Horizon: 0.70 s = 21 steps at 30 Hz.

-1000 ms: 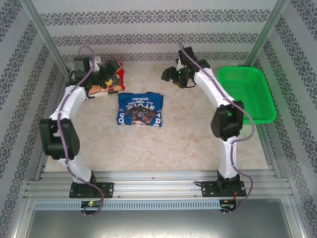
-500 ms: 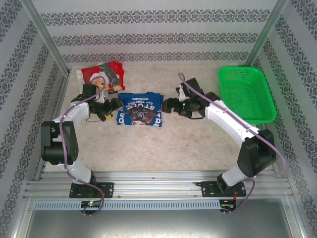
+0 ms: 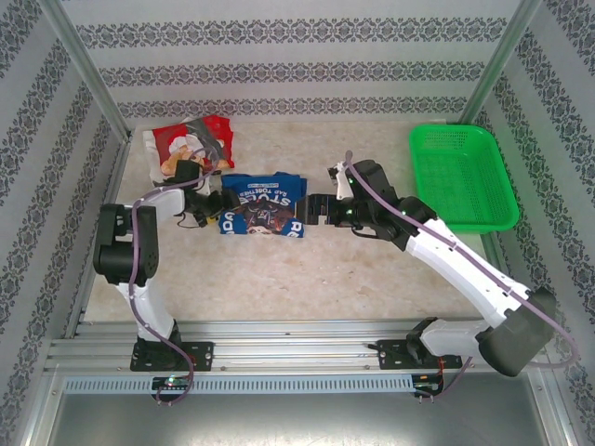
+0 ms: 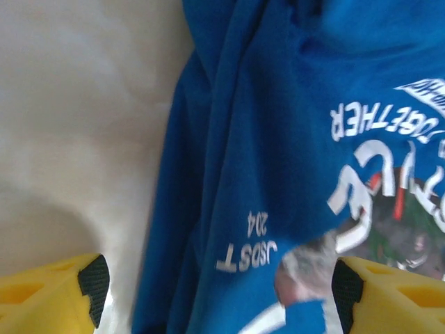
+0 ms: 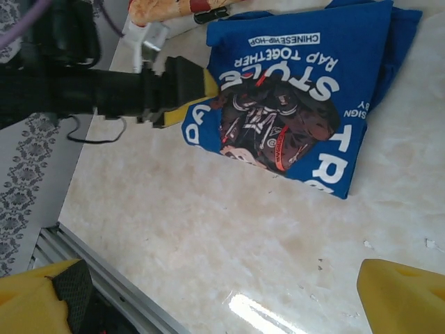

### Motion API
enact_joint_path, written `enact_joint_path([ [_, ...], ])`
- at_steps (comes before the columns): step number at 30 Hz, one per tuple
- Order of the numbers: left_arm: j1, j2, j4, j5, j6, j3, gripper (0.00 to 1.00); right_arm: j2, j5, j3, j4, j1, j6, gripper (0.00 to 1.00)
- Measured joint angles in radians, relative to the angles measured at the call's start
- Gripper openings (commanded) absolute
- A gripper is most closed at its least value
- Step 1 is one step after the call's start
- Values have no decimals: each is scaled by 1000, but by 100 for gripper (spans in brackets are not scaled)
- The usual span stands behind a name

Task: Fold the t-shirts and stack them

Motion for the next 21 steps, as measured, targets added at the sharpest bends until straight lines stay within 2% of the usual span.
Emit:
enact_joint_path([
  [5, -20, 40, -29, -35, -19, 63, 77, -51, 16, -43, 0, 8, 8, 98],
  [7, -37, 63, -60, -61, -15, 103, 71, -76, 23, -62, 0, 8, 14, 98],
  [15, -124, 158, -134, -209, 41, 237, 29, -150, 39, -93, -8, 8, 26, 98],
  [17, -135, 164, -129, -214, 48, 242, 14, -166, 42, -94, -11, 7, 26, 98],
  [20, -155, 169, -127, -229, 66, 259, 0, -185, 41, -100, -12, 4, 26, 98],
  [21, -163, 172, -127, -229, 73, 267, 0, -188, 41, -105, -12, 0, 26, 98],
])
